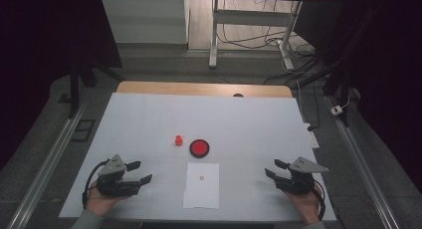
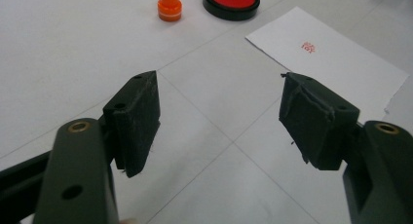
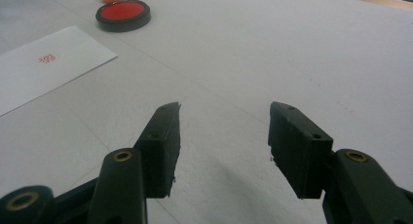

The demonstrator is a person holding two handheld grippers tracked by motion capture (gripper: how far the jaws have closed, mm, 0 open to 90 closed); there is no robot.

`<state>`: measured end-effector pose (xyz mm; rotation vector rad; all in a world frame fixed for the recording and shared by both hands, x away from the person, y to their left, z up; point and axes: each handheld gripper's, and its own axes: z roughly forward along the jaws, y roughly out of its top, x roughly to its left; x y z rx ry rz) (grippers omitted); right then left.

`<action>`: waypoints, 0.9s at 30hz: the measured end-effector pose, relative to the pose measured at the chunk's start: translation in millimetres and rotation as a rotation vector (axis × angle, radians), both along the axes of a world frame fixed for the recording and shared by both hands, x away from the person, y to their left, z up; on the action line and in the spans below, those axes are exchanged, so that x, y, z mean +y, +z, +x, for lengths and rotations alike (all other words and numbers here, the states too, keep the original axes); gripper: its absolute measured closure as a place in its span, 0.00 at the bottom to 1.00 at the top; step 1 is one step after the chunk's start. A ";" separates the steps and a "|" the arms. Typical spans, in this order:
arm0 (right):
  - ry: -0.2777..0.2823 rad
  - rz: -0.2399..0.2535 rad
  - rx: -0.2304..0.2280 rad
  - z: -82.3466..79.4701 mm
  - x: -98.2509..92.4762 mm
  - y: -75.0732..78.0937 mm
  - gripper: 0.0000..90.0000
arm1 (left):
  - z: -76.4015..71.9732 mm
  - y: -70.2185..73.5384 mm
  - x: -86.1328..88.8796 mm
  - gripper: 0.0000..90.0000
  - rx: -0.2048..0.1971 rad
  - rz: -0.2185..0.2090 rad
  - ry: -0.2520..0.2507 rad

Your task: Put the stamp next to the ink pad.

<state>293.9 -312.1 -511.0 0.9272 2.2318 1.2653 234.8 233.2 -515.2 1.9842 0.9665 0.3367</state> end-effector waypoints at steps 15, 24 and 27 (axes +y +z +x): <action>0.016 -0.013 -0.004 -0.8 2.3 -0.7 0.50 | 1.4 -0.8 -0.2 0.35 0.002 0.001 0.002; 0.024 -0.014 -0.004 -1.4 3.6 -0.7 0.50 | 2.0 -1.1 0.1 0.35 0.003 0.002 0.001; 0.022 -0.016 -0.006 -1.5 3.6 -0.5 0.50 | 2.3 -1.5 0.6 0.35 0.004 -0.001 0.003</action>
